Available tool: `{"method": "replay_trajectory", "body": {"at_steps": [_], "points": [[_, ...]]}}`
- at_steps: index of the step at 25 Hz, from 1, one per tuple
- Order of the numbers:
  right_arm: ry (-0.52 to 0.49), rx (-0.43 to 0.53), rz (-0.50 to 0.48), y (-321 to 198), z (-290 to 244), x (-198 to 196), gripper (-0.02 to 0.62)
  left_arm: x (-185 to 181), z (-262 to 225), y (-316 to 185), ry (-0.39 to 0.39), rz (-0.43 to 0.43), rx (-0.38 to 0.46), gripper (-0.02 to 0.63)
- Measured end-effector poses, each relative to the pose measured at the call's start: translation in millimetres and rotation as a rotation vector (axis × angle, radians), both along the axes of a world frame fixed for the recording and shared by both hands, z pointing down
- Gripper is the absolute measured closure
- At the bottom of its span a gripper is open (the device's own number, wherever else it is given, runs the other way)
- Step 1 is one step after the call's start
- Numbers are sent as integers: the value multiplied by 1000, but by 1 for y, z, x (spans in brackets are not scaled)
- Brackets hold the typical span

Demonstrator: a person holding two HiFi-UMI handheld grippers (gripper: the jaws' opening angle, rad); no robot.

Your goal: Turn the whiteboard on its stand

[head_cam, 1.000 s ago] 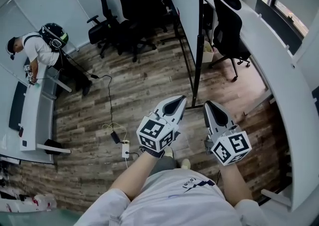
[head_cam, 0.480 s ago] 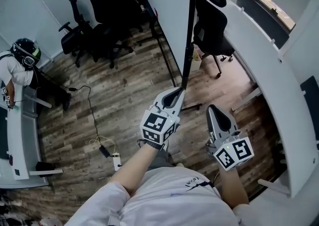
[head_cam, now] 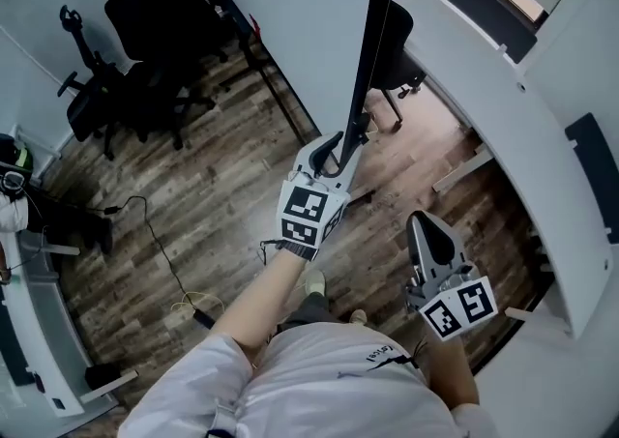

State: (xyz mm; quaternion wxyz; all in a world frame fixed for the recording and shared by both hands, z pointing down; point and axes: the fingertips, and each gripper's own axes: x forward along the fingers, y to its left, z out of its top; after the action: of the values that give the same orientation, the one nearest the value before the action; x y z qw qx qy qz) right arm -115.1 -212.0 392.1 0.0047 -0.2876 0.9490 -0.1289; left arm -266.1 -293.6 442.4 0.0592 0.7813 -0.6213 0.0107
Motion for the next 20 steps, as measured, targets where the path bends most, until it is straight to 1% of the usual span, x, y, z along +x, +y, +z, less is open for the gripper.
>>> {"method": "replay_trajectory", "body": {"at_steps": [5, 11, 15, 20], "points": [[27, -7, 52, -11, 6, 3, 581, 2, 5, -36, -47, 14, 7, 476], [45, -17, 94, -22, 10, 11, 580, 6, 10, -54, -62, -8, 10, 469], [44, -18, 104, -25, 10, 19, 581, 5, 10, -55, -51, -30, 4, 469], [33, -20, 75, -22, 10, 18, 580, 6, 11, -54, -29, -42, -3, 476]]}}
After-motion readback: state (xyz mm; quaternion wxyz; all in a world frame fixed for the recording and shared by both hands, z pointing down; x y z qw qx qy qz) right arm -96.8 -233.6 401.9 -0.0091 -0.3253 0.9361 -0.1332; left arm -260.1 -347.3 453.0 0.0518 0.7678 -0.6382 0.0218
